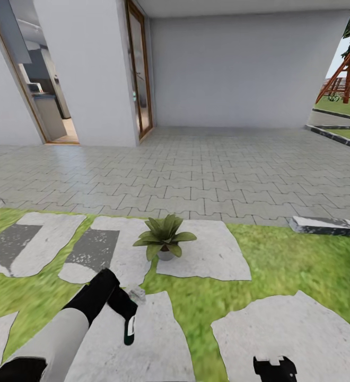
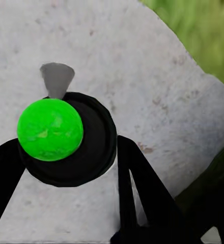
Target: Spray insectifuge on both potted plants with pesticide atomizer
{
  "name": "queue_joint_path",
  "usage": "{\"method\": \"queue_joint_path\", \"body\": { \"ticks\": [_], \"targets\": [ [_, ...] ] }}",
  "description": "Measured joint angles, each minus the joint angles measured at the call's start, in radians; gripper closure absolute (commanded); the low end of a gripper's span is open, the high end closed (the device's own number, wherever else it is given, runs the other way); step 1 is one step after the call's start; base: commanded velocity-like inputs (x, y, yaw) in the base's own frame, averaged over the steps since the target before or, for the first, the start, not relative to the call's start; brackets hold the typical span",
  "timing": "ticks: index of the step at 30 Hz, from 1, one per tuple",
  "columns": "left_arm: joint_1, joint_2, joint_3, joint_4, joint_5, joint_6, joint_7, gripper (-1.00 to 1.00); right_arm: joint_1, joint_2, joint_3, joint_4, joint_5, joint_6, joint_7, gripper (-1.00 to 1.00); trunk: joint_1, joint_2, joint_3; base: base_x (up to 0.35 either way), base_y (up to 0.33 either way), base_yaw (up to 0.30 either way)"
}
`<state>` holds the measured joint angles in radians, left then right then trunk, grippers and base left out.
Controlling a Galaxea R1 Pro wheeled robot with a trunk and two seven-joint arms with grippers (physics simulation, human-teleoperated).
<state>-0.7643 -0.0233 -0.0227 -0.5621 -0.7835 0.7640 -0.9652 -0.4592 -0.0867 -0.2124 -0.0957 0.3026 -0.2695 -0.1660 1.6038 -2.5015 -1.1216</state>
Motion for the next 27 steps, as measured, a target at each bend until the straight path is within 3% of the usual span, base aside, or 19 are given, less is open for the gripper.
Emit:
{"method": "queue_joint_path", "body": {
  "ticks": [3, 4, 6, 9, 15, 27],
  "targets": [
    [-0.047, -0.013, -0.007, -0.004, -0.003, 0.159, -0.058, 1.00, 0.001, 0.002, -0.002, 0.003, -0.003, -0.004, -0.020, -1.00, 0.000, 0.000, 0.000, 0.021, 0.000, 0.000],
    [-0.059, -0.028, -0.008, -0.034, -0.006, 0.199, -0.065, 1.00, 0.001, 0.003, -0.002, 0.003, -0.006, -0.012, -0.044, -1.00, 0.000, 0.000, 0.000, 0.214, 0.000, 0.000],
    [-0.052, -0.032, -0.012, -0.110, -0.016, 0.205, -0.058, 1.00, 0.001, 0.009, 0.000, 0.005, -0.006, -0.032, -0.049, -1.00, -0.001, 0.000, 0.000, 0.296, 0.000, 0.000],
    [-0.050, -0.031, -0.012, -0.141, -0.018, 0.205, -0.045, 1.00, 0.001, 0.026, 0.000, 0.005, -0.004, -0.036, -0.049, -1.00, -0.001, 0.000, 0.000, 0.328, 0.000, 0.000],
    [-0.050, -0.031, -0.009, -0.142, -0.017, 0.206, 0.028, 1.00, 0.001, 0.029, -0.001, 0.005, -0.001, -0.037, -0.047, -1.00, -0.001, 0.000, 0.000, 0.337, 0.000, 0.000],
    [-0.017, -0.030, -0.008, -0.132, -0.014, 0.196, 0.040, 1.00, 0.001, 0.029, -0.001, 0.005, 0.000, -0.039, -0.046, -1.00, -0.001, 0.000, 0.000, 0.338, 0.000, 0.000]
  ]
}}
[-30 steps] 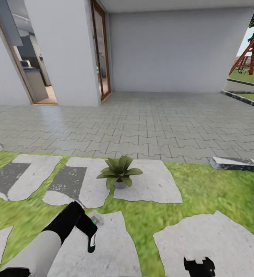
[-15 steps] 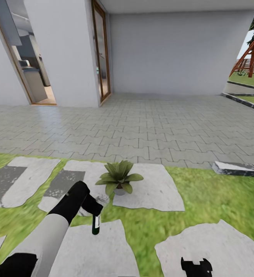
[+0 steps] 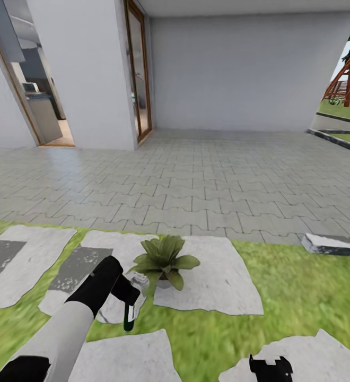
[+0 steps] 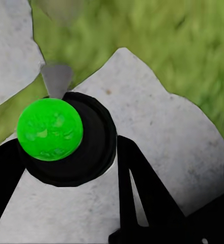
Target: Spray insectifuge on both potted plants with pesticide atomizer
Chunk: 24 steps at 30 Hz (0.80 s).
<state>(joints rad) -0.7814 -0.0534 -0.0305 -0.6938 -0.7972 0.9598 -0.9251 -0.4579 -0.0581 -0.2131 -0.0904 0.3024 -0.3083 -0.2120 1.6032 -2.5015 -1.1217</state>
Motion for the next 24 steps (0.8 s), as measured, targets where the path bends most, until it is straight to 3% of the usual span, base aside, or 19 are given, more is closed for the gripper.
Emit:
{"method": "queue_joint_path", "body": {
  "ticks": [6, 12, 19, 22, 24],
  "targets": [
    [0.026, 0.002, -0.001, -0.001, -0.003, -0.004, 0.001, 1.00, 0.000, 0.003, 0.000, 0.000, -0.003, 0.002, -0.001, -1.00, 0.000, 0.000, 0.000, 0.275, 0.000, -0.014],
    [0.034, 0.006, -0.001, 0.001, -0.003, -0.004, 0.001, 1.00, 0.000, 0.004, 0.000, 0.000, -0.003, 0.002, -0.001, -1.00, 0.001, 0.000, 0.000, 0.025, 0.000, -0.207],
    [0.038, 0.020, -0.005, 0.003, -0.006, 0.003, 0.001, 1.00, 0.000, 0.004, 0.000, 0.000, -0.003, 0.000, -0.002, -1.00, 0.001, 0.000, 0.000, 0.000, 0.000, -0.021],
    [0.112, 0.028, -0.003, -0.006, -0.006, -0.004, 0.034, 1.00, 0.000, 0.009, 0.000, 0.001, -0.003, 0.000, -0.002, -1.00, 0.001, 0.000, 0.000, 0.000, 0.000, 0.000],
    [0.182, 0.028, 0.004, -0.013, -0.003, -0.035, 0.107, 1.00, 0.000, 0.021, 0.000, 0.017, -0.003, 0.000, 0.000, -1.00, 0.001, 0.000, 0.000, 0.000, 0.000, 0.000]
  ]
}}
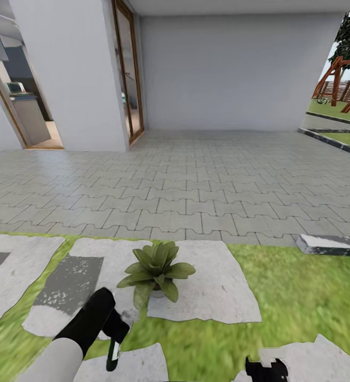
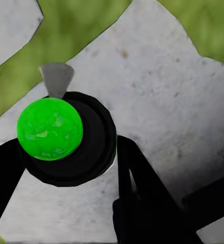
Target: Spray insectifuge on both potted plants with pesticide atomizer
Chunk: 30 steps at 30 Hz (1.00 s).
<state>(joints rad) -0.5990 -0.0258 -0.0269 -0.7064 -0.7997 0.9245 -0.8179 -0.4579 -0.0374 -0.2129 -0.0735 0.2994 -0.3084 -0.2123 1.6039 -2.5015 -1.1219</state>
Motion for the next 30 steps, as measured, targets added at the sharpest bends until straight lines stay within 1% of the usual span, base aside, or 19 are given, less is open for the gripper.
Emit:
{"method": "queue_joint_path", "body": {
  "ticks": [3, 7, 9, 11, 12, 13, 14, 15, 16, 20, 22, 23, 25, 28, 30],
  "targets": [
    [0.042, -0.001, 0.006, -0.002, 0.010, -0.075, 0.070, 1.00, 0.000, 0.003, 0.000, 0.013, 0.000, -0.003, 0.001, -1.00, 0.000, 0.000, 0.000, 0.000, 0.000, 0.000],
    [0.051, -0.006, 0.012, -0.003, 0.013, -0.099, 0.090, 1.00, 0.000, 0.004, 0.000, 0.016, 0.003, -0.035, 0.001, -1.00, 0.000, 0.000, 0.000, 0.000, 0.000, 0.000],
    [0.051, -0.008, 0.017, -0.023, 0.014, -0.102, 0.092, 1.00, 0.000, 0.004, 0.000, 0.017, 0.004, -0.045, 0.001, -1.00, 0.000, 0.000, 0.000, 0.000, 0.000, 0.000],
    [0.052, -0.011, 0.048, -0.049, 0.019, -0.103, 0.093, 1.00, 0.000, 0.004, -0.001, 0.017, 0.004, -0.048, 0.001, -1.00, 0.000, 0.000, 0.000, 0.000, 0.000, 0.000],
    [0.052, -0.014, 0.072, -0.054, 0.038, -0.107, 0.093, 1.00, 0.000, 0.004, -0.001, 0.018, 0.005, -0.048, 0.001, -1.00, 0.000, 0.000, 0.000, 0.000, 0.000, 0.000],
    [0.054, -0.015, 0.087, -0.052, 0.066, -0.126, 0.093, 1.00, 0.000, 0.004, -0.001, 0.018, 0.006, -0.048, 0.002, -1.00, 0.000, 0.000, 0.000, 0.000, 0.000, 0.000],
    [0.061, -0.015, 0.096, -0.052, 0.095, -0.165, 0.094, 1.00, 0.000, 0.003, -0.001, 0.018, 0.007, -0.049, 0.002, -1.00, 0.000, 0.000, 0.000, 0.000, 0.000, 0.000],
    [0.069, -0.012, 0.101, -0.057, 0.114, -0.201, 0.094, 1.00, 0.001, 0.003, -0.001, 0.018, 0.007, -0.049, 0.002, -1.00, 0.000, 0.000, 0.000, 0.000, 0.000, 0.000],
    [0.076, -0.009, 0.104, -0.061, 0.124, -0.227, 0.093, 1.00, 0.001, 0.002, -0.001, 0.017, 0.007, -0.049, 0.002, -1.00, 0.000, 0.000, 0.000, 0.000, 0.000, 0.000],
    [0.082, -0.008, 0.101, -0.064, 0.125, -0.243, 0.105, 1.00, 0.001, 0.002, -0.001, 0.017, 0.009, -0.050, 0.002, -1.00, 0.000, 0.000, 0.000, 0.000, 0.000, 0.000],
    [0.083, -0.008, 0.101, -0.060, 0.125, -0.244, 0.147, 1.00, 0.001, 0.001, -0.001, 0.016, 0.008, -0.049, 0.002, -1.00, 0.000, 0.000, 0.000, 0.000, 0.000, -0.029],
    [0.092, -0.008, 0.102, -0.057, 0.126, -0.245, 0.204, 1.00, 0.001, -0.001, -0.001, 0.015, 0.008, -0.050, 0.001, -1.00, 0.000, 0.000, 0.000, 0.000, 0.000, -0.149],
    [0.113, -0.008, 0.103, -0.062, 0.135, -0.244, 0.243, 1.00, 0.001, -0.006, -0.001, 0.015, 0.008, -0.055, 0.002, -1.00, 0.000, 0.000, 0.001, 0.000, 0.000, -0.231],
    [0.125, -0.011, 0.104, -0.056, 0.140, -0.250, 0.254, 1.00, 0.001, -0.010, -0.001, 0.015, 0.008, -0.090, 0.004, -1.00, 0.000, 0.000, 0.002, 0.000, 0.000, -0.283],
    [0.126, -0.014, 0.104, -0.056, 0.140, -0.252, 0.255, 1.00, 0.001, -0.009, 0.000, 0.015, 0.008, -0.098, 0.004, -1.00, 0.000, 0.000, 0.002, 0.000, 0.000, -0.135]
  ]
}}
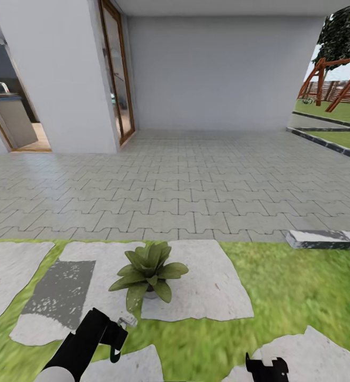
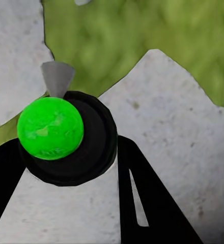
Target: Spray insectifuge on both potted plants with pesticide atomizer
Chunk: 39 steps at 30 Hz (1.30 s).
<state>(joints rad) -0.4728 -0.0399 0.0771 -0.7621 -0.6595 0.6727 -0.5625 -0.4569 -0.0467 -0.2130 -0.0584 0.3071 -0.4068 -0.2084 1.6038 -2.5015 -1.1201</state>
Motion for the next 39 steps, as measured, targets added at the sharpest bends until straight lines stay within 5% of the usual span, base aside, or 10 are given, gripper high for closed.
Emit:
{"method": "queue_joint_path", "body": {
  "ticks": [29, 34, 39],
  "targets": [
    [-0.005, 0.005, 0.017, -0.030, 0.001, 0.013, -0.004, 1.00, -0.001, -0.002, 0.000, 0.000, -0.002, -0.003, -0.007, -1.00, 0.000, 0.000, 0.000, 0.000, 0.119, -0.066],
    [-0.019, 0.001, 0.011, -0.039, -0.007, 0.139, -0.004, 1.00, -0.001, -0.002, -0.001, 0.000, -0.002, -0.003, -0.007, -1.00, 0.000, 0.000, 0.000, 0.000, 0.000, 0.000],
    [-0.009, 0.001, 0.010, -0.081, -0.002, 0.172, -0.008, 1.00, 0.000, -0.002, -0.001, 0.000, -0.002, -0.003, -0.007, -1.00, 0.000, 0.000, 0.000, 0.000, 0.000, 0.000]
  ]
}}
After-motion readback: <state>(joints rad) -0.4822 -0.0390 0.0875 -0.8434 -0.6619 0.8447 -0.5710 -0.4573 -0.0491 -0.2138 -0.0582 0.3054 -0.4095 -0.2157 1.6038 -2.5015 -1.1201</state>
